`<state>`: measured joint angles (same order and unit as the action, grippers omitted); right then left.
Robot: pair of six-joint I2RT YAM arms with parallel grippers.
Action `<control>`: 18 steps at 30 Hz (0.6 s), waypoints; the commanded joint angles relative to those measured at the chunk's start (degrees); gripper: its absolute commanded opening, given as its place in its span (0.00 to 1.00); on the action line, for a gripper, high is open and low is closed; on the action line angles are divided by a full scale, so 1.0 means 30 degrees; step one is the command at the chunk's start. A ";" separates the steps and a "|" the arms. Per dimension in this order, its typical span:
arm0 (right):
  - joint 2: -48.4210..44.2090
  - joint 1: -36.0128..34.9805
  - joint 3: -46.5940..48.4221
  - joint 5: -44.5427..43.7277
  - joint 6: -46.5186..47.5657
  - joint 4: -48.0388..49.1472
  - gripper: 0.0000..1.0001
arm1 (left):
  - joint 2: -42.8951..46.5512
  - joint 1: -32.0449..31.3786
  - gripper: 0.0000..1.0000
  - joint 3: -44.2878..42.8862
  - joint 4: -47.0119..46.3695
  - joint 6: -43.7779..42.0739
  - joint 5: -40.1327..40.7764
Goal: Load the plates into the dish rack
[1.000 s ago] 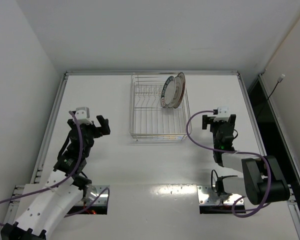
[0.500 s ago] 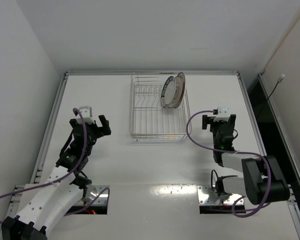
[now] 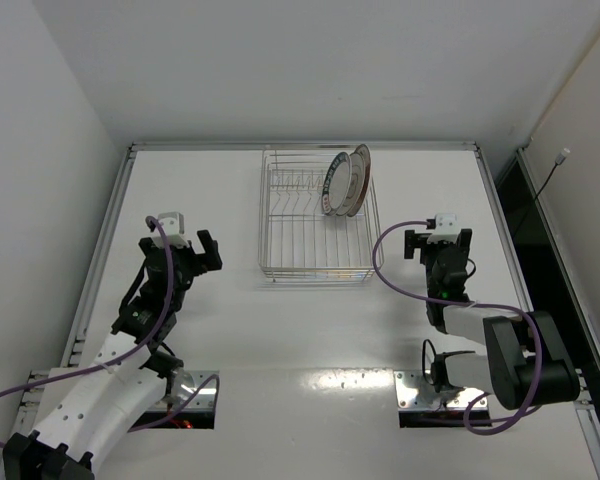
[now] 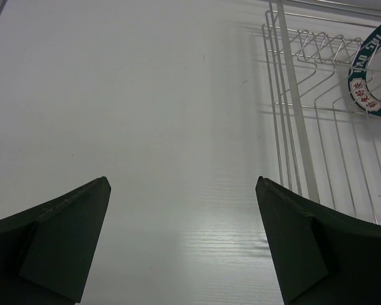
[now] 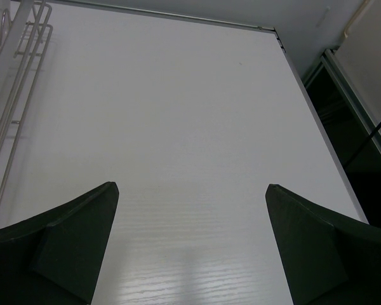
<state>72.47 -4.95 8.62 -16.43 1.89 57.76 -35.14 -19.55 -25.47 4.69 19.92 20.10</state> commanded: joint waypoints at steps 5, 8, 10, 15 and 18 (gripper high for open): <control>0.0073 0.0097 0.0612 0.0319 -0.0425 0.0875 0.99 | 0.0139 -0.0221 0.99 -0.0940 -0.0215 -0.0254 -0.0049; 0.0073 0.0097 0.0612 0.0319 -0.0425 0.0875 0.99 | 0.0139 -0.0221 0.99 -0.0942 -0.0039 -0.0254 -0.0049; 0.0073 0.0097 0.0612 0.0319 -0.0425 0.0875 0.99 | 0.0139 -0.0221 0.99 -0.0942 -0.0039 -0.0254 -0.0049; 0.0073 0.0097 0.0612 0.0319 -0.0425 0.0875 0.99 | 0.0139 -0.0221 0.99 -0.1145 -0.0039 -0.0254 -0.0049; 0.0073 0.0097 0.0612 0.0319 -0.0425 0.0875 0.99 | 0.0344 -0.0221 0.99 -0.1147 0.0166 -0.0078 -0.0225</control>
<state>72.47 -4.95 8.62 -16.43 1.89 57.76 -35.05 -19.55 -26.24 5.41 19.97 19.86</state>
